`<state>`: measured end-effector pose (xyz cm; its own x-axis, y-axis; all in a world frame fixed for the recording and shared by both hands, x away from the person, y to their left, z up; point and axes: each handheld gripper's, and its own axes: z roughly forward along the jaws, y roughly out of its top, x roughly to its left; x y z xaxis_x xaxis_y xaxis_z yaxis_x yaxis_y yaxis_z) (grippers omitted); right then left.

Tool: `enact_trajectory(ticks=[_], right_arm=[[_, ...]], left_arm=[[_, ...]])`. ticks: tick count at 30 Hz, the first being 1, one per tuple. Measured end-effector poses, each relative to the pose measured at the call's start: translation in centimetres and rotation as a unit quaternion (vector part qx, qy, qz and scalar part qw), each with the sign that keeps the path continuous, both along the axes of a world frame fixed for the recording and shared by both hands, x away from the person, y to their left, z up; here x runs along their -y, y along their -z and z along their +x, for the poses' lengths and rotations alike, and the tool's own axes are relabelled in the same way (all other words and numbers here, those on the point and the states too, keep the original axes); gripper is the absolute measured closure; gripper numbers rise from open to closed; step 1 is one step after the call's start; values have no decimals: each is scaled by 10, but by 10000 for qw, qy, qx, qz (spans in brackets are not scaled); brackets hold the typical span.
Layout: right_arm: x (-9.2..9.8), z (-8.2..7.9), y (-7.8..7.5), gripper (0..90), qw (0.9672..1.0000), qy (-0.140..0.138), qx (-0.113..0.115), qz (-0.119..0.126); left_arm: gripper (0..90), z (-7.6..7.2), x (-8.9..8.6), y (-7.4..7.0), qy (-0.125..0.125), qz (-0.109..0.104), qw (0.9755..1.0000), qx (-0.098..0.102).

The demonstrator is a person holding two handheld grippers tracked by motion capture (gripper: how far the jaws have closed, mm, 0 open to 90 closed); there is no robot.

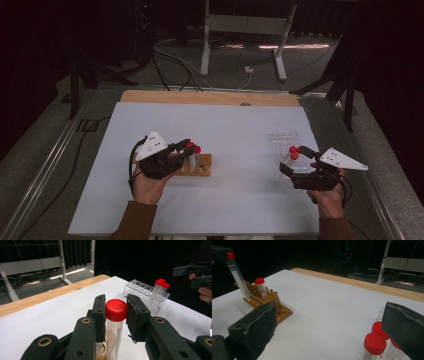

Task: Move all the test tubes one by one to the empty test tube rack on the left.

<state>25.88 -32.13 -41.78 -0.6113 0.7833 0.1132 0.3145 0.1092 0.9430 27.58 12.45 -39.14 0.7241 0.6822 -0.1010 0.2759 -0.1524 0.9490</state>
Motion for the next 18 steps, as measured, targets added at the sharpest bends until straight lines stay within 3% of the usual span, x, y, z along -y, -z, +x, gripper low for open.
enact_trajectory(ticks=[18], right_arm=[[1, 0, 0, 1, 10000, -12, -7, 11]], left_arm=[[715, 18, -11, 1, -358, -126, 9993, 43]])
